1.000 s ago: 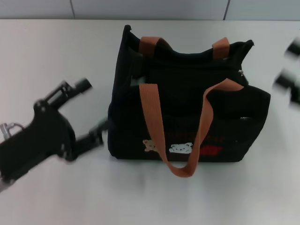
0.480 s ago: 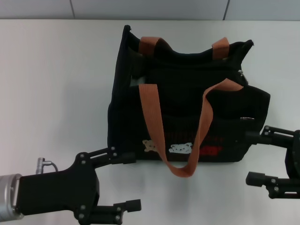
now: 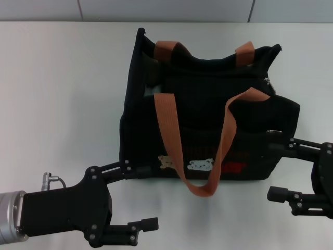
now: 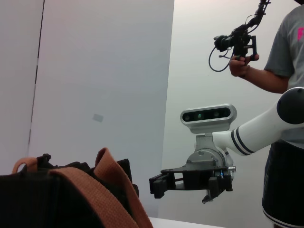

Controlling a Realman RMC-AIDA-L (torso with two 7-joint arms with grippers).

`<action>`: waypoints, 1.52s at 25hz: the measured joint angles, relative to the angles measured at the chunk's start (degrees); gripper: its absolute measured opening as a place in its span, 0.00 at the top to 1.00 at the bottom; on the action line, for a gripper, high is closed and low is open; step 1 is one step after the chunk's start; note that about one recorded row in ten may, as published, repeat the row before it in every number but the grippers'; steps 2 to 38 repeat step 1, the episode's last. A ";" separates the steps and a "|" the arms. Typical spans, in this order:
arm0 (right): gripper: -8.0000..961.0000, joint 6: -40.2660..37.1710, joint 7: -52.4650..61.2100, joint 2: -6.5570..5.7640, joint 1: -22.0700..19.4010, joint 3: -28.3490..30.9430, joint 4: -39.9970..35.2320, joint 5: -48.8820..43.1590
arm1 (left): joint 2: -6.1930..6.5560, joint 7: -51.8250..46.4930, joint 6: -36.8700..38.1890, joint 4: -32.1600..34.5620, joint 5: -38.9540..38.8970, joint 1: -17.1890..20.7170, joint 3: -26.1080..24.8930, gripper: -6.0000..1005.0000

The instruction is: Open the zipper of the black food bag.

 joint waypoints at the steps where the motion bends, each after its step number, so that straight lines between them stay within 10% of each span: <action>1: 0.19 0.07 -0.01 0.00 0.07 0.05 -0.01 -0.01 | 0.00 0.07 -0.04 0.00 -0.02 0.07 -0.03 0.17; 38: 0.19 0.07 -0.01 0.00 0.07 0.05 -0.01 -0.01 | 0.00 0.07 -0.04 0.00 -0.02 0.07 -0.03 0.17</action>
